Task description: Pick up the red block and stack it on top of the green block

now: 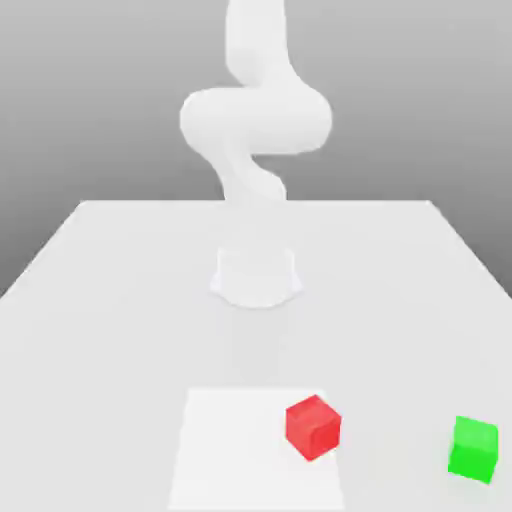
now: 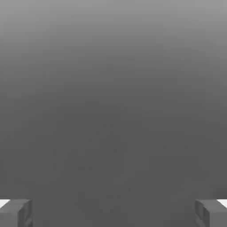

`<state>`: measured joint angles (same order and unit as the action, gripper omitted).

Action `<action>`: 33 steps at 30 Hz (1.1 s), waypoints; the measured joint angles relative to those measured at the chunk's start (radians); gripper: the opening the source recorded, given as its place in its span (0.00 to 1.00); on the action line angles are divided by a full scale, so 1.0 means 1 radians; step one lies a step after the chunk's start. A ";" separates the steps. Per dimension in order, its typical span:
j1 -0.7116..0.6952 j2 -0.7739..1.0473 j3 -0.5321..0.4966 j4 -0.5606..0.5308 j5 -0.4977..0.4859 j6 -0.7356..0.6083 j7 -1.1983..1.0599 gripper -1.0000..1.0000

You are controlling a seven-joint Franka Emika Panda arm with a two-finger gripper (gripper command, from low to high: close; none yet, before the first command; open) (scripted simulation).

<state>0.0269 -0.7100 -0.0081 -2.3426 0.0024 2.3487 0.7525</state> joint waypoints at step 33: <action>0.156 0.993 0.005 -0.329 0.001 0.605 -0.391 0.00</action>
<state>0.1826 0.2833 -0.0031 -2.6712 0.0030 2.9537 0.3610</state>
